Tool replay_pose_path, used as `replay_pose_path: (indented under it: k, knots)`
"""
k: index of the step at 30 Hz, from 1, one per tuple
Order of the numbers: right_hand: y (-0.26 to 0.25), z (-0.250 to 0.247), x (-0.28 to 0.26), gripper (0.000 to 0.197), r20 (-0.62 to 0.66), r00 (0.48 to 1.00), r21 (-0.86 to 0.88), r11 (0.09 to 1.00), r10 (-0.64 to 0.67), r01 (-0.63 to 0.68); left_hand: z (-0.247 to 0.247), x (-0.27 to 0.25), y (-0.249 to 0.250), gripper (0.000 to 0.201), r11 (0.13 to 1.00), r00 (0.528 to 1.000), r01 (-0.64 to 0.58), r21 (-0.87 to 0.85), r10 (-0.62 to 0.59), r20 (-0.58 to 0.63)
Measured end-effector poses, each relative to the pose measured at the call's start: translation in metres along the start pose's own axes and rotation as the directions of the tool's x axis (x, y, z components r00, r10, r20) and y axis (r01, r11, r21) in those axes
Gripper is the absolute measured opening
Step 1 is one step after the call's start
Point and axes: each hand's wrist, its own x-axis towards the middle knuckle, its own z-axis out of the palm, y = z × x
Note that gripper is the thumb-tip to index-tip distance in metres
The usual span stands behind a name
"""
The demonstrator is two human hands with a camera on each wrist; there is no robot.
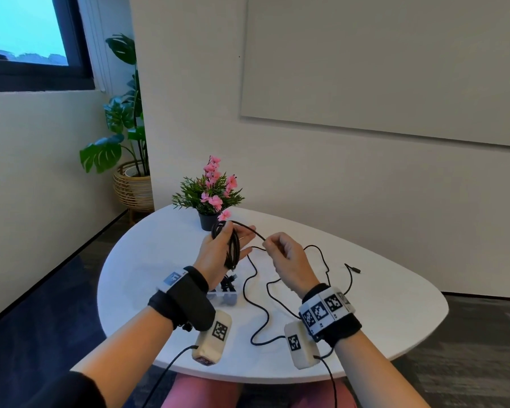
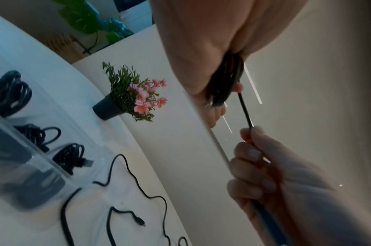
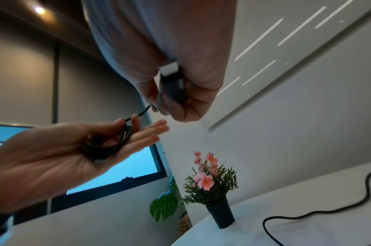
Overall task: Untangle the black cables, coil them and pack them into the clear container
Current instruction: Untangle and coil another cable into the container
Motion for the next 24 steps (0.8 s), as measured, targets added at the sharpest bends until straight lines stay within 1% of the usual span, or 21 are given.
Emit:
replay_pose_path:
  k: [2, 5, 7, 9, 11, 13, 15, 18, 20, 21, 23, 24]
  knots:
    - [0.001, 0.008, -0.005, 0.012, 0.039, 0.999, -0.019, 1.000, -0.003, 0.004, 0.005, 0.000, -0.001, 0.036, 0.999, 0.999, -0.018, -0.040, 0.017, -0.031]
    - [0.002, 0.016, -0.014, 0.015, 0.088, 0.994, -0.021, 0.998, 0.060, -0.058, 0.007, 0.004, -0.002, 0.031, 0.997, 0.996, -0.049, -0.059, 0.044, -0.082]
    - [0.000, 0.022, -0.021, 0.019, 0.138, 0.987, -0.056, 0.995, 0.084, -0.077, 0.008, 0.007, -0.003, 0.023, 0.995, 0.992, -0.058, -0.081, 0.048, -0.121]
    - [-0.005, 0.026, -0.028, 0.020, 0.173, 0.983, -0.144, 0.989, 0.058, -0.033, 0.009, 0.006, -0.004, 0.018, 0.998, 0.984, -0.055, -0.037, 0.048, -0.174]
    - [-0.012, 0.027, -0.034, 0.022, 0.240, 0.970, -0.251, 0.968, 0.037, 0.026, 0.009, 0.006, -0.004, 0.018, 0.997, 0.971, -0.070, 0.020, 0.072, -0.229]
    - [-0.020, 0.027, -0.040, 0.026, 0.324, 0.945, -0.348, 0.934, 0.033, 0.087, 0.006, 0.008, -0.004, 0.023, 0.995, 0.956, -0.088, 0.052, 0.099, -0.277]
    - [-0.024, 0.028, -0.046, 0.027, 0.377, 0.926, -0.419, 0.890, -0.011, 0.181, 0.002, 0.010, -0.003, 0.031, 0.991, 0.944, -0.085, 0.100, 0.112, -0.312]
    - [-0.033, 0.026, -0.053, 0.024, 0.355, 0.927, -0.432, 0.857, -0.124, 0.280, -0.002, 0.010, -0.006, 0.043, 0.972, 0.938, -0.038, 0.233, 0.115, -0.326]
    - [-0.042, 0.022, -0.053, 0.020, 0.340, 0.919, -0.414, 0.845, -0.202, 0.339, -0.004, 0.008, -0.011, 0.053, 0.941, 0.950, -0.001, 0.339, 0.107, -0.294]
    - [-0.046, 0.020, -0.052, 0.019, 0.350, 0.906, -0.404, 0.835, -0.237, 0.374, -0.004, 0.008, -0.014, 0.060, 0.917, 0.958, 0.014, 0.399, 0.102, -0.269]
    - [-0.054, 0.017, -0.047, 0.018, 0.395, 0.868, -0.387, 0.802, -0.302, 0.455, -0.006, 0.006, -0.019, 0.071, 0.845, 0.974, 0.032, 0.534, 0.092, -0.205]
    - [-0.056, 0.014, -0.043, 0.016, 0.417, 0.848, -0.380, 0.785, -0.327, 0.490, -0.007, 0.003, -0.022, 0.072, 0.804, 0.983, 0.026, 0.593, 0.087, -0.160]
